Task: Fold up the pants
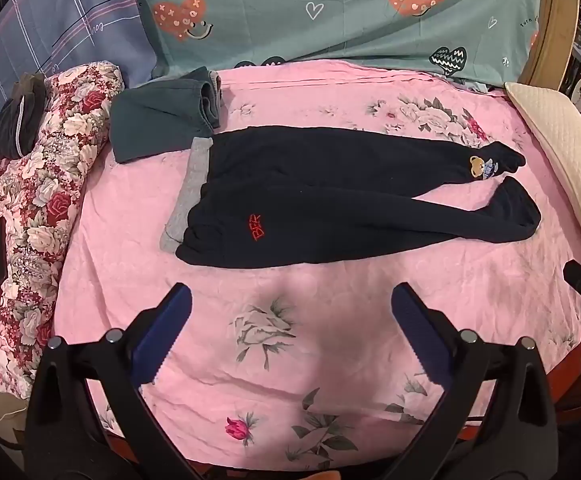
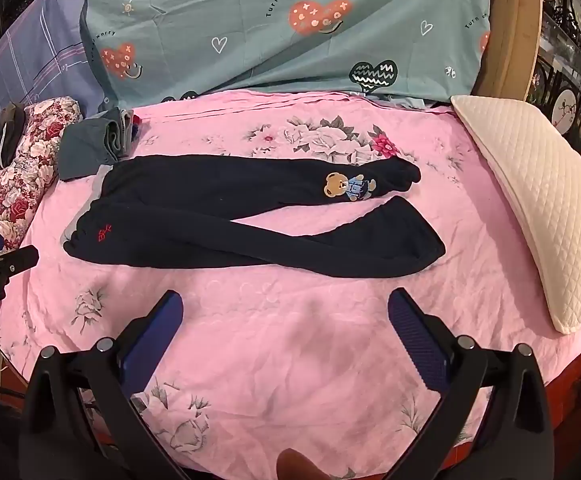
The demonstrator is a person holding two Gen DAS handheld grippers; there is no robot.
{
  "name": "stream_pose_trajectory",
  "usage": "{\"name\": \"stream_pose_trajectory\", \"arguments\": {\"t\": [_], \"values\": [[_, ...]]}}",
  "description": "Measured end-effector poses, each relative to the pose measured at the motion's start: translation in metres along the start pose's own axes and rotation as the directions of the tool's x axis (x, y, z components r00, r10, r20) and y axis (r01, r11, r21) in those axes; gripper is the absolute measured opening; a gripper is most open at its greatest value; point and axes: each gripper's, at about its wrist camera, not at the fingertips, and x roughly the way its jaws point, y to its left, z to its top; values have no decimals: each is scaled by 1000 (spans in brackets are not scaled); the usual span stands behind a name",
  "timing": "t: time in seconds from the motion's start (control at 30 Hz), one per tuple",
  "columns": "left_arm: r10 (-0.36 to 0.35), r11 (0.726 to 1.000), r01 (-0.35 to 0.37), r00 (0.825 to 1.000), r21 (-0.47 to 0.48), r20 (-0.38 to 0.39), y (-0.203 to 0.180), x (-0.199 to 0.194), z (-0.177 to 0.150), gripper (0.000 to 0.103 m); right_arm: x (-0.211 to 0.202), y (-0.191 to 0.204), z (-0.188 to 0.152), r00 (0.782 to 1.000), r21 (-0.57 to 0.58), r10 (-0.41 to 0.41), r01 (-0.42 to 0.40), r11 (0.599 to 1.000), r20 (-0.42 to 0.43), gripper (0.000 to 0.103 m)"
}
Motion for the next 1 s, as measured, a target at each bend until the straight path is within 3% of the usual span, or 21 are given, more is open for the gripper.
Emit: {"name": "stream_pose_trajectory", "arguments": {"t": [1.0], "values": [[-24,1000,24,1000,12,0,-6,7,-1,101,6,11,3,1000,-5,-3,3,1000,-29,102]]}}
